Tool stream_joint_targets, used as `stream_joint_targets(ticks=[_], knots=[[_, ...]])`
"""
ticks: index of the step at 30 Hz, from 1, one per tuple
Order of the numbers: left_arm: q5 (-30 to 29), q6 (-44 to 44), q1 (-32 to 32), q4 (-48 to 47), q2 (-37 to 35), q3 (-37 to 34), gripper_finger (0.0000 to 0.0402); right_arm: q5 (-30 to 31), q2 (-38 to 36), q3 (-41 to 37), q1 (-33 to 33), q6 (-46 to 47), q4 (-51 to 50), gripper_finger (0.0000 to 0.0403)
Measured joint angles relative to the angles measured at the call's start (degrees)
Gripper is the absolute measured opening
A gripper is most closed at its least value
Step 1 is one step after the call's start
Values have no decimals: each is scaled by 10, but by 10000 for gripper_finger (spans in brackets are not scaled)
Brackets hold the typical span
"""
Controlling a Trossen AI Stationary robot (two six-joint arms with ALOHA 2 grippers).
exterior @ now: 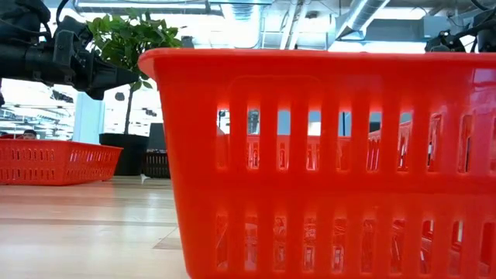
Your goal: Stack baskets by color
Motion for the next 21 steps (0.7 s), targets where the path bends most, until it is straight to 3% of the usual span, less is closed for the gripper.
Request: stream_joint_targets(ticks=[18,21], knots=[[0,0,0,0,0,0,0,0,0,0,0,0,0,191],[1,-46,0,0,0,0,0,0,0,0,0,0,0,191]])
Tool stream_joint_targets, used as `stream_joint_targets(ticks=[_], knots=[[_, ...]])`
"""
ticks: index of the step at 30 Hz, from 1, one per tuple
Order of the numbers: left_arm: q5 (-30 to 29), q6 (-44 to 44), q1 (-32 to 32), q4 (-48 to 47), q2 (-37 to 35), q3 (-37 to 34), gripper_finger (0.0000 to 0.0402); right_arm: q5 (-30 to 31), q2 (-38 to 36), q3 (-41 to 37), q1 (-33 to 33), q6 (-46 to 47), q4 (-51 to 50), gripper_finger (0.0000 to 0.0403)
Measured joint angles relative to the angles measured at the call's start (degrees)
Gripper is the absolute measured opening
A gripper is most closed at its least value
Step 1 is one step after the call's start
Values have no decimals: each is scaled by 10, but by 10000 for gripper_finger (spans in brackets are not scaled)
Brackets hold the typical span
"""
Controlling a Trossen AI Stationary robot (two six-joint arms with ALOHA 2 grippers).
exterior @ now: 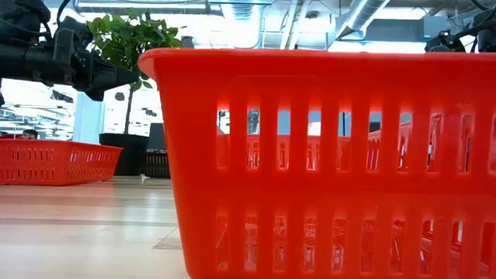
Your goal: Stack baskets by color
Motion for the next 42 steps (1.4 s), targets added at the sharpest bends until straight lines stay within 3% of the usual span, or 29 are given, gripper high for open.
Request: stream_joint_targets(ticks=[4,12,26,34,42], knots=[[0,-134,0,0,0,0,0,0,0,0,0,0,0,191],[-10,-191,0,2,0,0,0,0,0,0,0,0,2,191],[-14,-193,0,2,0,0,0,0,0,-1,0,0,16,191],[79,-203,0,51,0,0,0,9,0,0,-1,60,44,191],[69,-160,0,59,22,25,0,23,0,15,3,77,57,191]])
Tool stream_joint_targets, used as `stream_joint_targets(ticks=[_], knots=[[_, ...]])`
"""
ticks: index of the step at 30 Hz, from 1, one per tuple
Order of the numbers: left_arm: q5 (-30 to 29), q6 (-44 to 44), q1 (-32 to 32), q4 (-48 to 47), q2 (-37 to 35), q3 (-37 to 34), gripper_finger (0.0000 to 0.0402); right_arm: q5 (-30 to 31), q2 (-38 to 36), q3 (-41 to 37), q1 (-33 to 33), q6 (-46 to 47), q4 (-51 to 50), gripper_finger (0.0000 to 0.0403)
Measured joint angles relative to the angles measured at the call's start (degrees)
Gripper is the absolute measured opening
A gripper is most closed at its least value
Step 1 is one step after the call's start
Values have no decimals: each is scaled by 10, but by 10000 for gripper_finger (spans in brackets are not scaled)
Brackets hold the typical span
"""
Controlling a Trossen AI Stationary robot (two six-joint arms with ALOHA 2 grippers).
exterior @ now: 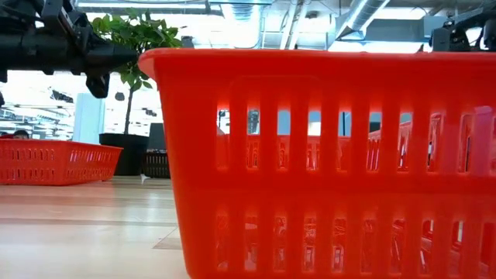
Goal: Stack baskets by color
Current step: Stack the top left red bin on top of the top right red bin
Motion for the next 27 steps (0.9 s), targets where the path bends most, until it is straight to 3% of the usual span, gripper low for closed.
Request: stream_joint_targets(ticks=[12,19,27], knots=[[21,83,0,1,197,121,0,-23,53,65,64,-6,1,191],[42,126,0,0,324,192,0,-24,154,116,130,-16,0,191],[126,131,0,10,443,245,1,-24,294,189,214,-36,1,191]])
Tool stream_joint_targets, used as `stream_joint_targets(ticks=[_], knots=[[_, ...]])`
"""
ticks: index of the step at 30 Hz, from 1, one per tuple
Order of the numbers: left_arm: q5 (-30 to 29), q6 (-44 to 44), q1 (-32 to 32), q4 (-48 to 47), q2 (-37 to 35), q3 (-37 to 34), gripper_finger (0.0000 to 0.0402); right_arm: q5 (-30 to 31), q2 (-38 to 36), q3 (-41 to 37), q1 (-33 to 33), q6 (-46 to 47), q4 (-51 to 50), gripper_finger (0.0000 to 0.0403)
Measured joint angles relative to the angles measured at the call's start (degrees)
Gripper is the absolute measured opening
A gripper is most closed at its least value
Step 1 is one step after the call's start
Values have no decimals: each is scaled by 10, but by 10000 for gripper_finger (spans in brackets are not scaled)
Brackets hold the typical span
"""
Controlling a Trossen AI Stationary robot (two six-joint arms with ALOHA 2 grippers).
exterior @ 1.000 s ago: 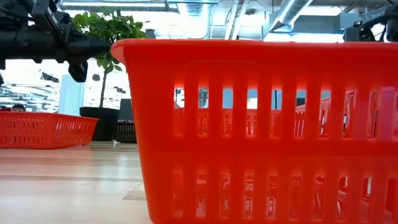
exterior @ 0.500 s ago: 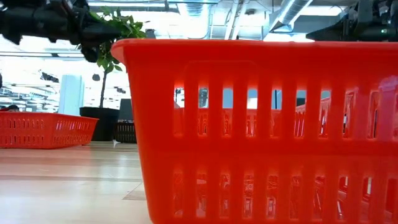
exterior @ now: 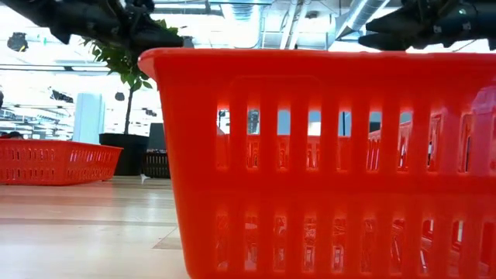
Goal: Stack baskets by color
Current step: Stack the top left red bin on top of the top right red bin
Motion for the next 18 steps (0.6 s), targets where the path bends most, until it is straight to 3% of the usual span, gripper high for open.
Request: stream_joint_targets(ticks=[7,14,18], knots=[[26,40,-19,-56,81,53,38,1,118,60,46,-27,-9,191],[-139,8,-21,-425,113,209,119,2,212,96,66,-42,-22,191],[-168,-19,-21,-577,131,259,157,2,255,104,68,-48,-24,191]])
